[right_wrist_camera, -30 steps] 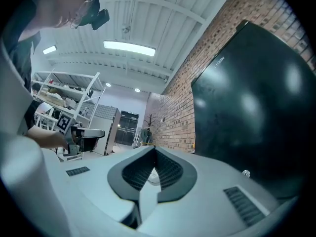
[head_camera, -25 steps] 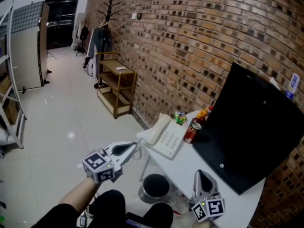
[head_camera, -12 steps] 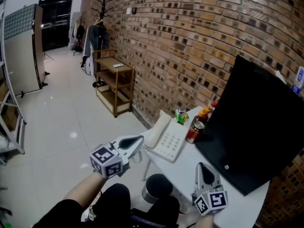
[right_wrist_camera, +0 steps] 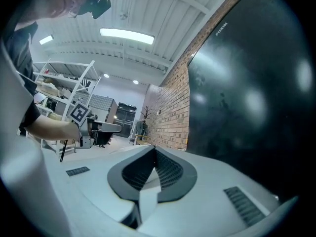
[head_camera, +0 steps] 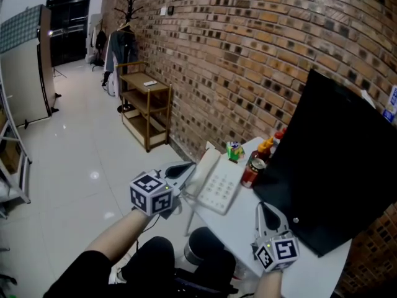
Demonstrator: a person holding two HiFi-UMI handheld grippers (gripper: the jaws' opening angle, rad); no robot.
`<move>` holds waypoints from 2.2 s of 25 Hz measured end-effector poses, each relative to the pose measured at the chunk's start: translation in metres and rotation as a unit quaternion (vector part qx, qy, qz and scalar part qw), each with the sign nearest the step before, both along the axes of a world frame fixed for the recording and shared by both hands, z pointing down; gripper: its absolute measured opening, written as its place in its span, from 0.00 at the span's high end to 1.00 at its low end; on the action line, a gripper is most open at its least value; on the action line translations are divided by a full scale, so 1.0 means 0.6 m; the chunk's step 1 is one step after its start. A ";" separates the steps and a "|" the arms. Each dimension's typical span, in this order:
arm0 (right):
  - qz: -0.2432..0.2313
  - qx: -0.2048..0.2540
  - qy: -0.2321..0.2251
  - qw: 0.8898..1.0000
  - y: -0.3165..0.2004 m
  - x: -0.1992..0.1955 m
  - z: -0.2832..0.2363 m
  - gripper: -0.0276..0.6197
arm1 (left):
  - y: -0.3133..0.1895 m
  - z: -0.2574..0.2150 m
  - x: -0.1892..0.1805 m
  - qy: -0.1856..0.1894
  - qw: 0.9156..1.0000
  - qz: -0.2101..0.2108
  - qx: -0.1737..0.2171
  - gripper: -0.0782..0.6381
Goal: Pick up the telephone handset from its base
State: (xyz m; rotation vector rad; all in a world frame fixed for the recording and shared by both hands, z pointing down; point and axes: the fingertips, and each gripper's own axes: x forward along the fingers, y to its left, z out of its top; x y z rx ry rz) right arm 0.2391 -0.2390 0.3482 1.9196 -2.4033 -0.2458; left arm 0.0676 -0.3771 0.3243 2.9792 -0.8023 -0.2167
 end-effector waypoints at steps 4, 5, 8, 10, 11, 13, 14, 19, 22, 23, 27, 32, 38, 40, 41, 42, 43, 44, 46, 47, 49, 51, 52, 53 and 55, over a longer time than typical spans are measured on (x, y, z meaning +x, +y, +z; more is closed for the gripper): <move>0.003 -0.005 0.007 1.000 -0.009 0.003 0.009 0.94 | -0.030 0.022 0.016 -0.022 0.999 -0.011 -0.035 0.86; 0.002 -0.005 0.006 1.000 -0.010 0.003 0.011 0.94 | -0.038 0.029 0.021 -0.032 0.998 -0.013 -0.047 0.77; 0.001 -0.005 0.004 1.000 -0.013 0.000 0.009 0.94 | -0.066 0.047 0.041 -0.065 0.993 -0.027 -0.092 0.59; 0.003 -0.005 0.007 1.000 -0.014 -0.003 0.009 0.94 | -0.085 0.057 0.055 -0.090 0.989 -0.045 -0.112 0.58; 0.004 -0.005 0.010 1.000 -0.014 -0.005 0.010 0.94 | -0.092 0.060 0.063 -0.105 0.987 -0.053 -0.113 0.58; 0.007 -0.006 0.013 1.000 -0.013 -0.008 0.011 0.94 | -0.099 0.062 0.080 -0.136 0.983 -0.057 -0.109 0.54; 0.005 -0.005 0.014 1.000 -0.013 -0.010 0.012 0.94 | -0.099 0.064 0.089 -0.148 0.981 -0.054 -0.109 0.54; 0.001 -0.006 0.013 1.000 -0.013 -0.012 0.014 0.94 | -0.111 0.093 0.110 -0.208 0.969 -0.063 -0.118 0.53; 0.008 -0.005 0.014 1.000 -0.012 -0.012 0.006 0.94 | -0.120 0.108 0.124 -0.222 0.965 -0.062 -0.123 0.51; 0.008 -0.005 0.014 1.000 -0.012 -0.013 0.006 0.94 | -0.121 0.113 0.127 -0.224 0.964 -0.060 -0.126 0.50; 0.003 -0.008 0.018 1.000 -0.013 -0.016 0.015 0.94 | -0.128 0.136 0.128 -0.244 0.955 -0.065 -0.157 0.50; -0.003 -0.006 0.014 1.000 -0.016 -0.020 0.018 0.94 | -0.131 0.131 0.141 -0.235 0.955 -0.072 -0.167 0.53; -0.007 -0.007 0.015 1.000 -0.015 -0.024 0.020 0.94 | -0.125 0.126 0.134 -0.208 0.959 -0.078 -0.177 0.55; -0.006 -0.005 0.013 1.000 -0.013 -0.021 0.017 0.94 | -0.119 0.123 0.128 -0.196 0.961 -0.079 -0.180 0.55; -0.003 -0.006 0.012 1.000 -0.012 -0.019 0.016 0.94 | -0.116 0.119 0.124 -0.189 0.962 -0.078 -0.179 0.55; -0.001 -0.006 0.012 1.000 -0.011 -0.019 0.014 0.94 | -0.113 0.114 0.120 -0.180 0.965 -0.077 -0.174 0.55; 0.000 -0.006 0.013 1.000 -0.010 -0.019 0.013 0.94 | -0.111 0.107 0.115 -0.171 0.968 -0.074 -0.166 0.55; 0.000 -0.006 0.014 1.000 -0.010 -0.020 0.013 0.94 | -0.108 0.100 0.109 -0.162 0.972 -0.070 -0.155 0.55; -0.002 -0.004 0.016 1.000 -0.010 -0.022 0.012 0.94 | -0.097 0.087 0.101 -0.143 0.979 -0.054 -0.137 0.55; -0.002 -0.004 0.018 1.000 -0.010 -0.023 0.011 0.94 | -0.091 0.082 0.097 -0.134 0.981 -0.045 -0.131 0.55; -0.003 -0.006 0.021 1.000 -0.012 -0.023 0.012 0.94 | -0.080 0.074 0.086 -0.113 0.985 -0.030 -0.125 0.55; -0.001 -0.008 0.023 1.000 -0.013 -0.022 0.011 0.94 | -0.071 0.067 0.073 -0.087 0.989 -0.014 -0.120 0.55; 0.000 -0.008 0.024 1.000 -0.013 -0.021 0.010 0.94 | -0.066 0.061 0.066 -0.075 0.990 -0.004 -0.116 0.55; 0.000 -0.008 0.026 1.000 -0.013 -0.020 0.010 0.94 | -0.059 0.055 0.058 -0.063 0.992 0.009 -0.111 0.55; 0.001 -0.008 0.026 1.000 -0.009 -0.017 0.010 0.94 | -0.047 0.041 0.039 -0.039 0.994 0.035 -0.100 0.55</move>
